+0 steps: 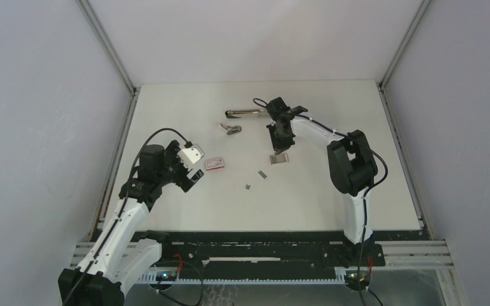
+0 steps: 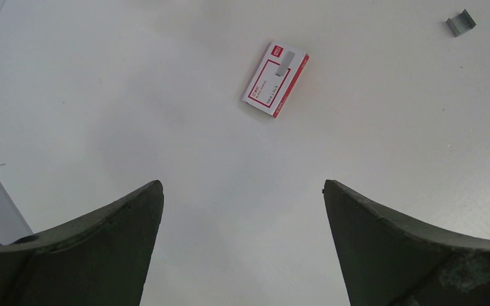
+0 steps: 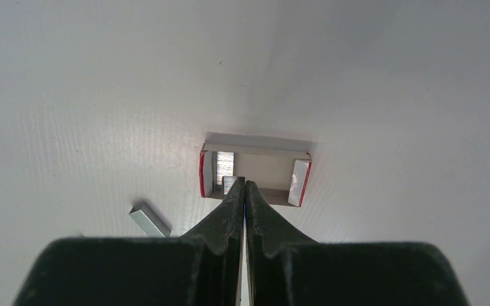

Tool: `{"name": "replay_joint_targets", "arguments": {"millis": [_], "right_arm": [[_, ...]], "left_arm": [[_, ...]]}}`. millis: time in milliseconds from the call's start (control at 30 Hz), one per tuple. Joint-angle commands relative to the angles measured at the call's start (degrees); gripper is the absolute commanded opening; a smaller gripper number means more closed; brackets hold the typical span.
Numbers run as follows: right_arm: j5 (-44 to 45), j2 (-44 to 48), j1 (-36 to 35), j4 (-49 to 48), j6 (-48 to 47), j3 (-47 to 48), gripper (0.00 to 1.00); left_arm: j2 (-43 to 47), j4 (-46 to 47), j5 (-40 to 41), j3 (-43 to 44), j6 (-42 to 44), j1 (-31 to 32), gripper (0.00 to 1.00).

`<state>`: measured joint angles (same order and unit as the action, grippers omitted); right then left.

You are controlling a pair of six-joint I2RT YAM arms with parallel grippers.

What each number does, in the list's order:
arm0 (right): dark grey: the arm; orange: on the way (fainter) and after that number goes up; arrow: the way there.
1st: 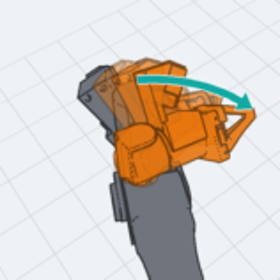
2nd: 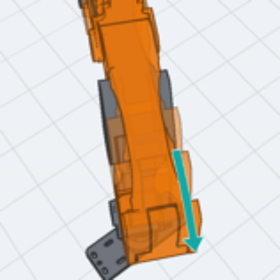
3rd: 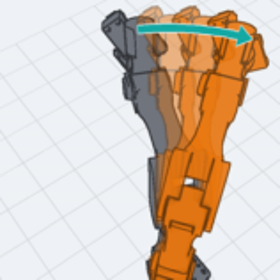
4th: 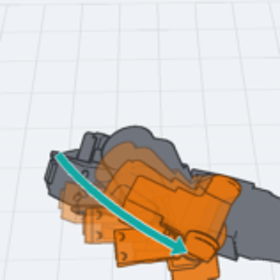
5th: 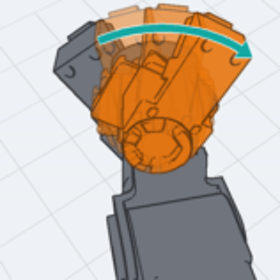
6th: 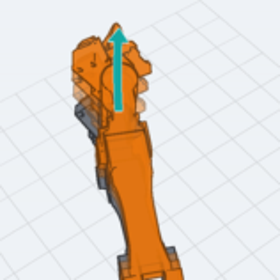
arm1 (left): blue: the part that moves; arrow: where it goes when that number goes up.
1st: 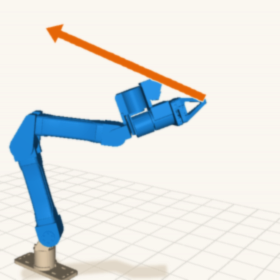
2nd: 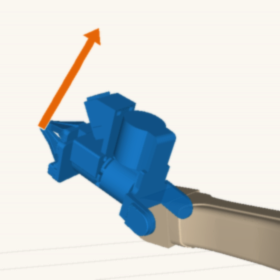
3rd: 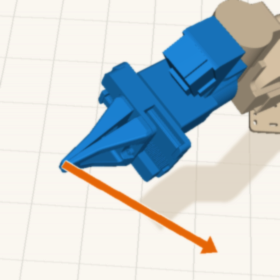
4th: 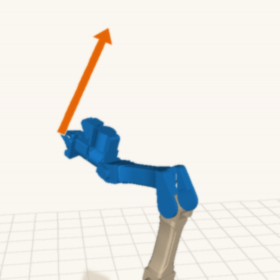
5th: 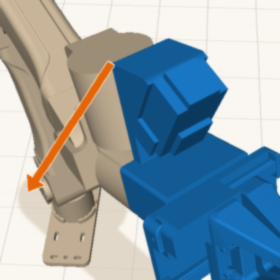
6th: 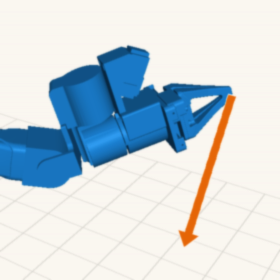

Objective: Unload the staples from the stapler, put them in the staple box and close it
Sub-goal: Place the staple in the staple box.

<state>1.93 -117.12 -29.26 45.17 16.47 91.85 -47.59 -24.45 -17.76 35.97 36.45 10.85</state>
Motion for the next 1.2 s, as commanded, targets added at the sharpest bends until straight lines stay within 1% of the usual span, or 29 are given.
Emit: {"name": "replay_joint_targets", "arguments": {"millis": [0, 1167], "right_arm": [[0.4, -0.8, 0.5, -1.0, 1.4, -0.4, 0.00], [0.9, -3.8, 0.4, -1.5, 1.1, 1.0, 0.00]], "left_arm": [[0.5, 2.1, -0.1, -0.6, -0.4, -0.4, 1.00], [1.0, 2.2, -0.2, -0.8, -0.3, -0.4, 1.00]]}}
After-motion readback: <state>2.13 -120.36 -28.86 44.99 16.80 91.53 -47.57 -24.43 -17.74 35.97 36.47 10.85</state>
